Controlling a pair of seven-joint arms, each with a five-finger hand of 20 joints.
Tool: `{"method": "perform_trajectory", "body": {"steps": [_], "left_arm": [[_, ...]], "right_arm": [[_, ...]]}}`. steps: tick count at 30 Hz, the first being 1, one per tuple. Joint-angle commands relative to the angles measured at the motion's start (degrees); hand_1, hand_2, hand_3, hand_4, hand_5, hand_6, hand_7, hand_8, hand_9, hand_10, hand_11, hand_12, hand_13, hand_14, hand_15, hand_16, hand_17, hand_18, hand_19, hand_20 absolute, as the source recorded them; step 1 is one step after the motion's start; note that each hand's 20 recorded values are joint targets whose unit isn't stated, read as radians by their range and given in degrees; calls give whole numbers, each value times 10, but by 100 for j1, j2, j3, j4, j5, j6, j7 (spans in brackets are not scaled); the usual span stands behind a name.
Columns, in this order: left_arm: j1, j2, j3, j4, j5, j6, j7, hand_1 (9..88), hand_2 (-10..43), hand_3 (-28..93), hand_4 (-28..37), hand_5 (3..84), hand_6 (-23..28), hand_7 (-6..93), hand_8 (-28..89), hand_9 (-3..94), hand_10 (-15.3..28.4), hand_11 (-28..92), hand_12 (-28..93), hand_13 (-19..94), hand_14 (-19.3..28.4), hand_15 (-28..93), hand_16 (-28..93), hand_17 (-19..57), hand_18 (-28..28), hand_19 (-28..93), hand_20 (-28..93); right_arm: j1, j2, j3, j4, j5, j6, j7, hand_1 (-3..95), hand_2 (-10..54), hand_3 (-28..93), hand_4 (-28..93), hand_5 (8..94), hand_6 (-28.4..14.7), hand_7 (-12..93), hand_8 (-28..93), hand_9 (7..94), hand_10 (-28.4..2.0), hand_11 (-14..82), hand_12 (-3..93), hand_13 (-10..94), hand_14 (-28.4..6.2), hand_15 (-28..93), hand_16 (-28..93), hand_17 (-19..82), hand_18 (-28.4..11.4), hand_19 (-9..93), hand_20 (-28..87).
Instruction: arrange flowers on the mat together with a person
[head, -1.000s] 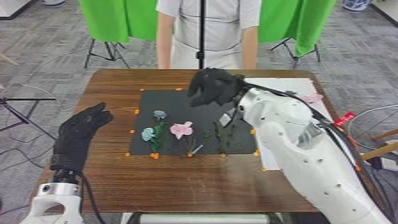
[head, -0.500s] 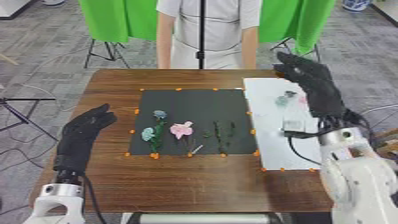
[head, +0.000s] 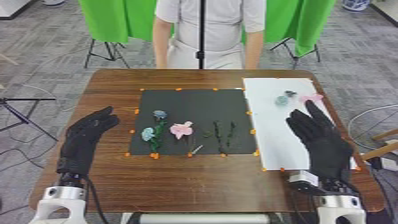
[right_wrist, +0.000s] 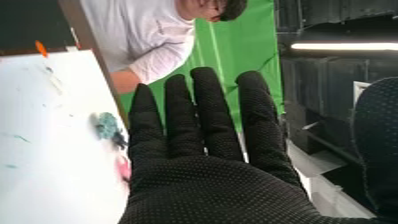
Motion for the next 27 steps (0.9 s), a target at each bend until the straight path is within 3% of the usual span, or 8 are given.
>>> {"method": "perform_trajectory", "body": {"steps": [1,5,9,12,14,18,23,27], "left_arm": [[25,-30,29,-2,8,-53,-94,316,-19,647,-149,509,10,159,-73,478,126,191,143,368,172,186,48,64,132,96,228],[-90,-17,42,37,24,-103,-109,314,-19,649,-149,510,10,159,-73,479,126,193,144,367,172,186,47,64,132,96,229],[13,-51,-12,6,-2,-71,-135,314,-17,648,-150,510,11,158,-73,478,127,193,144,367,173,186,47,64,132,96,229],[-33,-59,25,42,-25,-77,-133,313,-15,647,-151,509,10,158,-72,478,127,192,143,367,173,186,48,63,132,95,229],[-120,-61,34,74,32,-176,-133,313,-14,648,-150,509,11,158,-72,479,127,193,143,367,173,186,48,63,132,95,229],[-78,-34,0,61,33,-179,-150,312,-13,648,-151,509,10,157,-72,479,126,192,143,368,173,186,47,63,133,95,229],[-47,-158,-22,68,5,-179,-119,311,-12,649,-150,509,9,159,-72,478,126,192,144,367,173,186,47,62,133,95,228],[-12,-63,-24,53,42,-170,-80,310,-13,651,-149,506,9,159,-73,477,126,191,143,367,173,187,47,62,133,95,227]], "right_arm": [[-69,-191,30,-111,-95,33,2,80,18,815,-193,402,0,87,-90,432,-148,48,104,320,-113,96,104,206,-119,18,280],[-81,-219,38,-141,162,121,33,81,22,816,-193,404,-1,88,-91,435,-150,48,104,321,-114,100,101,207,-119,18,283],[-131,-191,54,-151,114,97,114,83,26,814,-193,408,-2,89,-90,439,-153,49,105,325,-117,104,100,209,-120,19,285],[-124,-217,59,-162,146,163,137,85,31,812,-193,414,-4,90,-90,446,-152,51,106,328,-119,106,99,211,-122,20,285],[-80,-220,71,-151,149,161,115,86,33,811,-192,418,-3,93,-90,452,-154,52,107,332,-120,107,99,212,-122,21,285],[-7,-152,80,-116,100,28,124,86,33,812,-190,425,-5,94,-91,457,-154,53,108,336,-119,110,97,213,-122,21,286],[-74,-243,125,-147,118,146,73,86,35,811,-189,433,-5,97,-92,463,-154,53,107,338,-119,111,96,215,-121,19,286],[1,-164,77,-108,179,101,157,87,36,809,-189,440,-5,99,-93,469,-153,55,107,347,-120,115,95,217,-121,20,287]]}}
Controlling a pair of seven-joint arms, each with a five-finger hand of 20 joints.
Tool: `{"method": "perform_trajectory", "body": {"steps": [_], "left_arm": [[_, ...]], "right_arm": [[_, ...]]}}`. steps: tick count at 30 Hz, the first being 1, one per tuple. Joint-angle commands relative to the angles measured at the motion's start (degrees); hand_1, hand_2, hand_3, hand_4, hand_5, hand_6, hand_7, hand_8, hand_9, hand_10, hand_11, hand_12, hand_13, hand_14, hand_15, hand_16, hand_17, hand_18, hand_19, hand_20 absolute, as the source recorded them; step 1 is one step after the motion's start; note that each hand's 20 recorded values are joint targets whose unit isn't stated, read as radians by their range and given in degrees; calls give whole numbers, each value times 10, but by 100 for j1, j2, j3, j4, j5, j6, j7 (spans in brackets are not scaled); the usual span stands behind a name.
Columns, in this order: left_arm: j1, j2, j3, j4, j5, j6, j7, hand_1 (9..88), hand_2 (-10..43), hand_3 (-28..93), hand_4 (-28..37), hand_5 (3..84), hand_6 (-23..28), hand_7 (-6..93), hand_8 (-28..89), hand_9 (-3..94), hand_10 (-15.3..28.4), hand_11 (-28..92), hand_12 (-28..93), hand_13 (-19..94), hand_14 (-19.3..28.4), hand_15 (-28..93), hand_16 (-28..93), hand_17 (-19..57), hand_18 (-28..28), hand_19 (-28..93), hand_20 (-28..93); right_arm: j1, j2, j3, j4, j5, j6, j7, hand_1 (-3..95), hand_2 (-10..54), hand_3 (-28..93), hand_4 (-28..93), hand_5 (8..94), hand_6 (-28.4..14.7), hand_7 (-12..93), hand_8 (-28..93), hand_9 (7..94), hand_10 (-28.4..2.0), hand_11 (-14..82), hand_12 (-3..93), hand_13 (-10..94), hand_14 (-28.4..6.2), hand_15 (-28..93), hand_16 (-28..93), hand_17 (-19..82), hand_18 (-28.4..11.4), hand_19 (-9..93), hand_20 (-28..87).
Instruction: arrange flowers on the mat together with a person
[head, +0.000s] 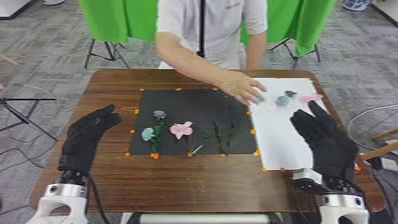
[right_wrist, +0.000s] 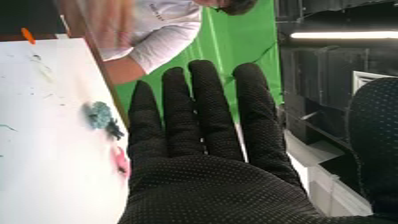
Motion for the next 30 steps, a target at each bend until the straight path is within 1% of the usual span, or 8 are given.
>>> {"method": "perform_trajectory", "body": {"steps": [1,5,8,15,19,22,26,30], "left_arm": [[123,-62,-38,6,-5,-55,-17,310,-13,651,-149,505,8,159,-73,477,126,192,144,367,173,187,48,62,133,94,227],[169,-156,-71,-11,-15,-42,-40,310,-14,652,-149,503,7,160,-72,476,126,191,144,368,172,186,47,62,133,93,227],[90,-136,-76,1,31,-84,-31,310,-14,652,-149,504,6,159,-72,476,126,191,144,368,173,185,47,62,133,93,226],[82,-165,-113,9,2,-81,-89,310,-14,652,-150,505,7,160,-73,476,126,192,144,368,173,185,48,62,133,93,226],[80,-81,-116,2,-12,-63,-82,309,-13,652,-150,506,7,159,-73,477,126,192,145,367,174,186,48,62,133,94,227],[112,-22,-77,13,-106,35,-81,309,-13,652,-150,506,6,160,-73,477,126,191,144,367,173,185,48,61,133,94,226],[-65,80,13,69,-71,4,-25,308,-12,651,-149,510,5,161,-73,477,126,191,145,367,173,185,48,60,134,96,227],[22,101,7,40,-133,83,-19,308,-12,651,-149,510,5,161,-73,476,126,190,144,368,173,185,48,60,135,97,227]], "right_arm": [[-7,-7,-15,-14,3,-44,13,88,37,809,-190,441,-5,99,-93,470,-154,55,107,347,-120,116,96,217,-121,20,287],[-73,-67,-35,-39,-26,73,12,89,40,806,-189,445,-6,98,-93,474,-155,55,108,350,-120,117,94,219,-121,17,287],[-47,-42,-71,-27,101,146,67,91,41,805,-189,451,-7,99,-93,478,-155,56,108,355,-119,119,94,220,-120,16,288],[-67,-69,-35,-53,35,191,16,93,44,806,-188,460,-11,98,-92,484,-155,57,108,360,-121,121,93,223,-119,15,289],[-44,-22,-3,-44,10,118,11,94,44,807,-189,465,-10,99,-92,486,-156,58,108,364,-121,123,93,225,-119,15,290],[-84,-37,28,-56,-8,144,11,95,45,808,-189,466,-10,100,-93,487,-156,58,108,364,-121,123,93,226,-118,15,291],[6,-47,12,-37,57,243,-38,96,46,808,-190,471,-11,100,-93,489,-157,58,108,365,-120,123,93,226,-118,13,292],[-24,-9,29,-48,-46,92,-46,95,46,811,-189,471,-10,101,-94,491,-156,58,108,367,-120,124,92,228,-117,12,292]]}}
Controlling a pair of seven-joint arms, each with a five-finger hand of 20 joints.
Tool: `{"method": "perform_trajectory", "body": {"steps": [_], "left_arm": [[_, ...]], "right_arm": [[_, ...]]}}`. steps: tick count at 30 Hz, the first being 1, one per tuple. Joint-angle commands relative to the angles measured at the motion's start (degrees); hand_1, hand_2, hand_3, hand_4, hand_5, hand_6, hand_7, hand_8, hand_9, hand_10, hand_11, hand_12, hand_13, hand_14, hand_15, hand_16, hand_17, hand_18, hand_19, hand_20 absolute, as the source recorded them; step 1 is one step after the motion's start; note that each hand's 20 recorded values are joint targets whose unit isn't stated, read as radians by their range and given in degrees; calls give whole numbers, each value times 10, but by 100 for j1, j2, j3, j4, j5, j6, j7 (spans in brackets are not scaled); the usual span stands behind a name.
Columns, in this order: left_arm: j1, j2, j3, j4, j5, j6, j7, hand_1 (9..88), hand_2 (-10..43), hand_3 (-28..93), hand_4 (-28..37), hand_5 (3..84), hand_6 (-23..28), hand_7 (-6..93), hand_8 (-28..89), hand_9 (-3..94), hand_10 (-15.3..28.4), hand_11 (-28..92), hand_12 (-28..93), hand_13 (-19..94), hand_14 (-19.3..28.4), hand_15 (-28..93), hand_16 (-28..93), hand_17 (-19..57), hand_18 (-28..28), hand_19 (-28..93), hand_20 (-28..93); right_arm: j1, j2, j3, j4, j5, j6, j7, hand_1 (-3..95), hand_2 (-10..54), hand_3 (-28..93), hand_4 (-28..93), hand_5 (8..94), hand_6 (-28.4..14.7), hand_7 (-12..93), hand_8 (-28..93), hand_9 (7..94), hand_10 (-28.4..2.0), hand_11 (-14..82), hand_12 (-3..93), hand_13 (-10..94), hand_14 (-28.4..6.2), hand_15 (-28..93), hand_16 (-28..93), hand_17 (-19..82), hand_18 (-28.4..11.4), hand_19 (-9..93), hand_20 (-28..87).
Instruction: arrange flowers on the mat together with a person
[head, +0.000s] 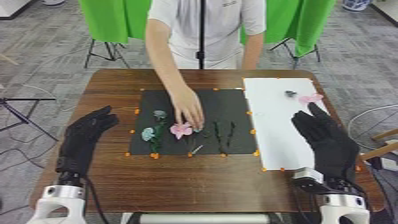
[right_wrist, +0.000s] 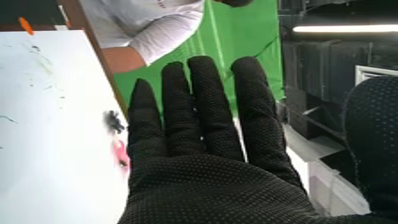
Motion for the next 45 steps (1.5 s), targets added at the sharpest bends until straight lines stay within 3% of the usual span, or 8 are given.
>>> {"method": "perform_trajectory", "body": {"steps": [1,16,21,28,33,35,41,45], "left_arm": [[2,99,55,29,-89,90,-8,308,-12,651,-149,510,5,161,-73,476,126,190,144,367,173,185,48,59,135,98,227],[-5,118,82,28,-81,110,26,307,-12,652,-150,511,5,160,-73,477,126,189,145,367,172,183,49,58,136,99,225],[209,64,-26,-15,-164,223,36,307,-11,651,-151,511,5,159,-72,477,126,189,145,367,173,183,49,57,136,99,225],[-99,123,124,137,-16,19,52,307,-12,652,-152,511,4,160,-73,476,127,189,145,367,172,183,50,57,136,99,225],[-16,73,91,85,-73,177,110,309,-9,650,-153,512,4,160,-73,477,127,190,145,368,172,183,49,57,136,99,225],[-52,129,59,95,-78,136,59,308,-9,650,-152,512,4,160,-73,477,127,190,145,367,172,184,50,57,136,99,224],[-27,123,-8,46,-165,317,105,308,-8,649,-151,511,5,160,-73,478,127,190,145,367,172,184,50,57,136,99,225],[2,180,30,45,-110,256,29,308,-8,648,-151,511,6,159,-73,477,126,190,145,367,172,183,50,57,136,99,225]], "right_arm": [[-60,-17,25,-48,-95,-23,-101,95,46,810,-190,472,-11,101,-94,491,-156,58,108,367,-120,124,92,228,-116,12,292],[-35,7,-15,-40,-286,334,-189,99,43,813,-189,478,-8,106,-94,489,-156,58,108,366,-117,125,90,228,-116,11,294],[-42,24,-39,-21,-539,296,-228,109,29,811,-190,479,-9,109,-95,487,-155,57,108,367,-117,126,91,229,-115,11,295],[82,95,43,10,-887,461,-242,169,-34,799,-187,484,-8,121,-98,494,-153,61,120,378,-119,132,102,236,-112,12,298],[503,730,-92,5,-2379,2218,101,299,-94,767,-214,497,-9,159,-111,511,-143,68,133,419,-109,141,110,270,-107,18,309],[799,1103,-64,-116,-3492,2648,1165,327,-95,754,-216,521,-7,174,-115,536,-142,84,137,459,-110,151,111,313,-109,52,333],[1801,2106,304,193,-6214,1377,2834,322,-95,694,-243,521,-19,135,-98,604,-164,119,162,658,-116,201,185,443,-150,287,426],[2666,2709,64,777,-7076,171,3378,324,-95,641,-233,475,-20,83,-80,659,-173,94,141,790,-100,241,199,557,-136,482,437]]}}
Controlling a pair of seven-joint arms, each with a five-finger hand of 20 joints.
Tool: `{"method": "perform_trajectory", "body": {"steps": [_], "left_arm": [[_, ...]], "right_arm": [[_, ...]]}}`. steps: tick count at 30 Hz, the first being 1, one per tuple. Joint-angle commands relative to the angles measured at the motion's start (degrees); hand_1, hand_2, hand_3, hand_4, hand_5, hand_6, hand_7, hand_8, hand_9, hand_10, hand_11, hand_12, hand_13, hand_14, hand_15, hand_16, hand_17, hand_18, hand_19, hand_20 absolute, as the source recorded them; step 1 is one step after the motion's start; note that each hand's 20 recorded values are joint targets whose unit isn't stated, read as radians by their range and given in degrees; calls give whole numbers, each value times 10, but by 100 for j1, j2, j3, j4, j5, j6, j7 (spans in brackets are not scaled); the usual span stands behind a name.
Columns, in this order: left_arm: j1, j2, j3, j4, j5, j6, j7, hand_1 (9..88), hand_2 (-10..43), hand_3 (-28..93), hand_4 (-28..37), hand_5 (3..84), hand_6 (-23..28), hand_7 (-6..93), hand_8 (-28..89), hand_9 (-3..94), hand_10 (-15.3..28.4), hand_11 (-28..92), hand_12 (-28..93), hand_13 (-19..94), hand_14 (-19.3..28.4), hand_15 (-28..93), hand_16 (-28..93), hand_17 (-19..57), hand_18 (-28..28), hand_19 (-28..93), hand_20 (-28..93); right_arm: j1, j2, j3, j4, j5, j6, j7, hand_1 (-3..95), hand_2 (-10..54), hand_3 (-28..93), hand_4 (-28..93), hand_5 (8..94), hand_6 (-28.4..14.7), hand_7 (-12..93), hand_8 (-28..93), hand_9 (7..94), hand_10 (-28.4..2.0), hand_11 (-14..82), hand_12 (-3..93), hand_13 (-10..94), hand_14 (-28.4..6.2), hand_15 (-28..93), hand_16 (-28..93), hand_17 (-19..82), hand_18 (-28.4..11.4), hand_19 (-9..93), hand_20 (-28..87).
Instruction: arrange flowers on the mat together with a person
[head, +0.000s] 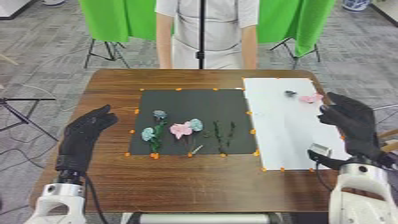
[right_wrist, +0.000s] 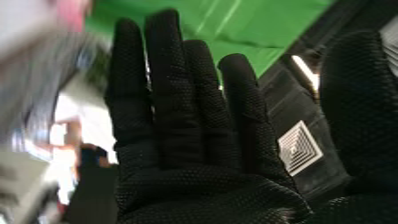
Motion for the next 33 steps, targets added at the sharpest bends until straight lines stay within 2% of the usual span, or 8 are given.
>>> {"method": "perform_trajectory", "body": {"steps": [1,4,5,8,10,13,21,33], "left_arm": [[87,38,5,-41,-40,115,-23,308,-8,649,-151,510,6,159,-73,477,126,190,145,367,172,183,50,57,136,99,225],[171,-1,18,-88,-59,238,-7,308,-7,648,-151,510,5,158,-73,477,126,190,145,367,172,183,49,57,136,100,225],[167,-7,54,-68,-82,237,59,308,-8,649,-151,510,5,158,-73,476,126,190,145,367,172,183,49,57,136,101,225],[139,-16,91,-65,-35,164,8,308,-8,649,-151,510,5,159,-73,477,126,189,145,367,172,183,49,56,137,101,224],[137,2,82,-62,6,174,6,307,-8,649,-151,510,5,159,-73,477,126,190,145,366,172,183,49,56,137,101,224],[183,0,81,-88,-83,222,25,307,-8,650,-150,510,5,160,-73,477,126,190,145,366,173,183,49,56,137,101,224],[34,76,162,-3,-9,93,5,308,-7,648,-151,510,4,160,-73,476,126,190,145,366,172,183,49,55,137,101,224],[128,60,196,-30,-66,223,149,309,-8,650,-151,511,4,160,-73,477,126,191,145,366,173,185,49,55,137,101,223]], "right_arm": [[1910,1421,25,877,-3011,-2817,1170,326,-95,635,-231,470,-18,82,-80,668,-172,93,136,809,-95,244,198,573,-129,528,395],[2545,1623,-350,1462,-3214,-3363,1135,344,-95,625,-238,454,-10,82,-83,720,-161,96,121,889,-75,249,197,646,-97,625,333],[2707,1690,-466,1638,-3316,-3391,1111,356,-95,625,-240,453,-8,83,-84,737,-157,101,119,909,-66,245,207,658,-90,663,282],[3163,1848,-775,2154,-3657,-3720,1020,390,-95,620,-244,453,-5,88,-86,768,-151,107,116,936,-49,281,205,688,-74,729,202],[3488,1904,-992,2495,-3756,-3845,923,400,-95,622,-249,452,0,92,-87,776,-148,109,115,937,-45,299,199,695,-68,737,190],[3756,1915,-1190,2870,-3964,-4003,781,406,-95,626,-258,450,9,106,-94,785,-145,113,116,937,-43,316,185,699,-66,748,173],[4341,1803,-1559,3781,-4311,-4203,572,423,-95,637,-265,483,30,131,-108,820,-124,129,123,937,-35,370,173,711,-62,775,155],[4922,1301,-1713,4775,-4894,-4329,250,443,-95,641,-268,496,33,149,-118,840,-115,144,130,937,-25,412,170,722,-60,808,144]]}}
